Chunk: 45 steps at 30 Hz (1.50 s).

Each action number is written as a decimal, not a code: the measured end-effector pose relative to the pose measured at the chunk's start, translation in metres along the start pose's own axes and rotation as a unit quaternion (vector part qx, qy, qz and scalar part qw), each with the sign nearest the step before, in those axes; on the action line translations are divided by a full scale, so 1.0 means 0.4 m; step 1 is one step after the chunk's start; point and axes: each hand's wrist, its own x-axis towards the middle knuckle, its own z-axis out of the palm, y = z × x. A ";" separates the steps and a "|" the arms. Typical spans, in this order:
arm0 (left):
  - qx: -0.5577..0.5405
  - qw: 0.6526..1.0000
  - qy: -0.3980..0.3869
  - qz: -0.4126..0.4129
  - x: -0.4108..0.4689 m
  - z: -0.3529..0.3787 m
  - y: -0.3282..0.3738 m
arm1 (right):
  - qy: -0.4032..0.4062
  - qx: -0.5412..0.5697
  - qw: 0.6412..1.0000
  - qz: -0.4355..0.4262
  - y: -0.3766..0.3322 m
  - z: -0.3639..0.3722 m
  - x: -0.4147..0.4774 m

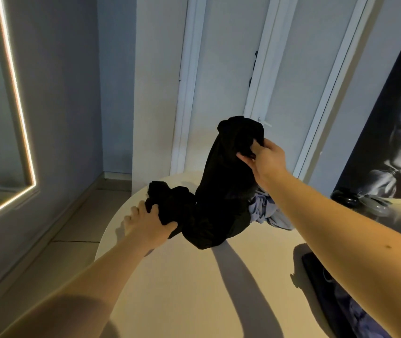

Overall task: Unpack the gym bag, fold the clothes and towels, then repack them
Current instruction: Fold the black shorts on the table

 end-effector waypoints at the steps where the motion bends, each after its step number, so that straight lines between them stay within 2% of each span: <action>1: -0.016 0.999 0.043 0.014 -0.012 -0.016 0.021 | -0.002 0.033 0.999 0.023 -0.014 -0.002 -0.004; 2: -0.094 0.993 0.069 0.035 -0.025 -0.037 0.045 | -0.005 0.050 0.997 0.052 -0.024 -0.005 -0.012; 3: -0.215 0.972 0.071 0.061 -0.032 -0.059 0.069 | -0.011 0.050 0.995 0.086 -0.025 -0.011 -0.020; 5: -0.449 0.888 0.007 0.096 -0.049 -0.107 0.120 | -0.044 -0.002 0.989 0.142 -0.017 -0.031 -0.044; 7: -0.549 0.826 -0.070 0.107 -0.075 -0.140 0.173 | -0.095 -0.078 0.976 0.180 0.012 -0.062 -0.073; 8: -0.551 0.821 -0.090 0.121 -0.091 -0.150 0.196 | -0.116 -0.111 0.968 0.192 0.027 -0.080 -0.091; 11: -0.493 0.854 -0.074 0.148 -0.131 -0.151 0.244 | -0.142 -0.152 0.954 0.216 0.052 -0.123 -0.143; 13: -0.484 0.861 -0.042 0.151 -0.152 -0.156 0.267 | -0.142 -0.152 0.954 0.217 0.035 -0.134 -0.169; 20: -0.538 0.824 0.037 0.173 -0.195 -0.343 0.383 | -0.122 -0.079 0.976 0.165 -0.165 -0.140 -0.195; 22: -0.576 0.803 0.021 0.150 -0.205 -0.366 0.410 | -0.160 -0.090 0.968 0.174 -0.199 -0.152 -0.223; 24: -0.624 0.773 -0.043 0.110 -0.219 -0.349 0.429 | -0.222 -0.152 0.941 0.207 -0.189 -0.177 -0.253; 25: -0.629 0.767 -0.074 0.100 -0.229 -0.327 0.433 | -0.247 -0.178 0.927 0.221 -0.165 -0.194 -0.265; 26: -0.610 0.781 -0.087 0.102 -0.238 -0.299 0.435 | -0.255 -0.196 0.918 0.233 -0.138 -0.211 -0.276; 27: -0.577 0.805 -0.089 0.108 -0.242 -0.269 0.431 | -0.243 -0.209 0.916 0.242 -0.108 -0.228 -0.279; 29: -0.527 0.837 -0.087 0.115 -0.236 -0.219 0.416 | -0.168 -0.232 0.927 0.243 -0.064 -0.257 -0.271; 31: -0.520 0.840 -0.107 0.108 -0.204 -0.174 0.388 | -0.076 -0.255 0.936 0.231 -0.053 -0.285 -0.238; 33: -0.494 0.857 -0.117 0.091 -0.162 -0.130 0.347 | 0.013 -0.294 0.937 0.190 -0.064 -0.302 -0.193; 34: -0.448 0.884 -0.101 0.085 -0.135 -0.102 0.325 | 0.051 -0.333 0.931 0.144 -0.069 -0.308 -0.162; 35: -0.387 0.915 -0.079 0.083 -0.106 -0.071 0.302 | 0.085 -0.391 0.913 0.073 -0.073 -0.314 -0.128; 37: -0.282 0.956 -0.032 0.076 -0.062 -0.014 0.270 | 0.117 -0.516 0.845 -0.076 -0.067 -0.325 -0.064; 38: -0.256 0.964 -0.012 0.073 -0.042 0.010 0.262 | 0.111 -0.562 0.809 -0.132 -0.055 -0.334 -0.035; 40: -0.230 0.970 0.015 0.079 -0.006 0.050 0.259 | 0.073 -0.652 0.733 -0.181 -0.004 -0.360 0.011; 42: -0.208 0.973 0.029 0.097 0.025 0.086 0.267 | 0.004 -0.751 0.638 -0.171 0.068 -0.396 0.038; 44: -0.168 0.977 0.065 0.110 0.051 0.113 0.278 | -0.084 -0.835 0.538 -0.082 0.144 -0.439 0.044; 45: -0.132 0.980 0.092 0.118 0.063 0.122 0.282 | -0.122 -0.862 0.492 -0.011 0.178 -0.455 0.042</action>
